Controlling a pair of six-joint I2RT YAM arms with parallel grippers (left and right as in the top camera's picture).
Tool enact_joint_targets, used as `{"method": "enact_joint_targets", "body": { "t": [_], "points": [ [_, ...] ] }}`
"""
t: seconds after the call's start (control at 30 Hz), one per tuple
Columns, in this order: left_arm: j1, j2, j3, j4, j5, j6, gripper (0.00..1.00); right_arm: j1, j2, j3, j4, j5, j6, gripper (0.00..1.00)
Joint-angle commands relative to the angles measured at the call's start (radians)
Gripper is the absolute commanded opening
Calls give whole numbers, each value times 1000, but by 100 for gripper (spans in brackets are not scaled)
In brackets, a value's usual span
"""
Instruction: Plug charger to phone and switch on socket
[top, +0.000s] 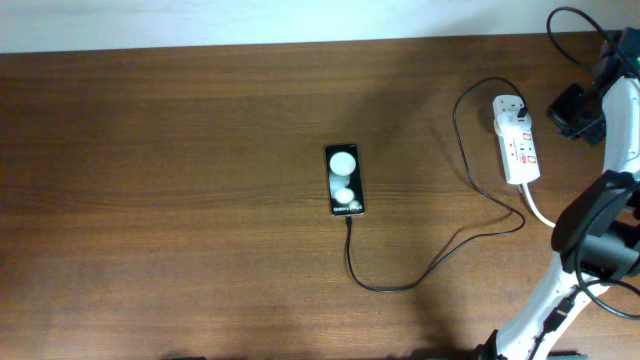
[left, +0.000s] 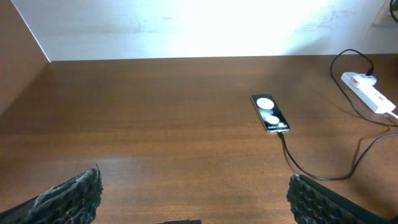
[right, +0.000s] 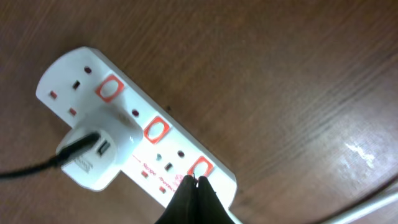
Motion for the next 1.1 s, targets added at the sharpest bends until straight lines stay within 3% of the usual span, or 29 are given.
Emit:
{"method": "enact_joint_targets", "body": {
  "t": [0.0,0.6,0.8,0.93,1.07],
  "points": [
    [1,-9,1,3,-15,16,99,5,31,19,24,-61,-10,4],
    [1,-9,1,5,-15,16,99,37,176,-10,111,-136,-14,4],
    [1,-9,1,4,-15,16,99,121,226,-10,125,-125,-69,4],
    [1,-9,1,4,-15,16,99,155,242,-10,94,-268,-69,4],
    [1,-9,1,2,-15,16,99,150,242,-10,92,-262,-70,4]
  ]
}}
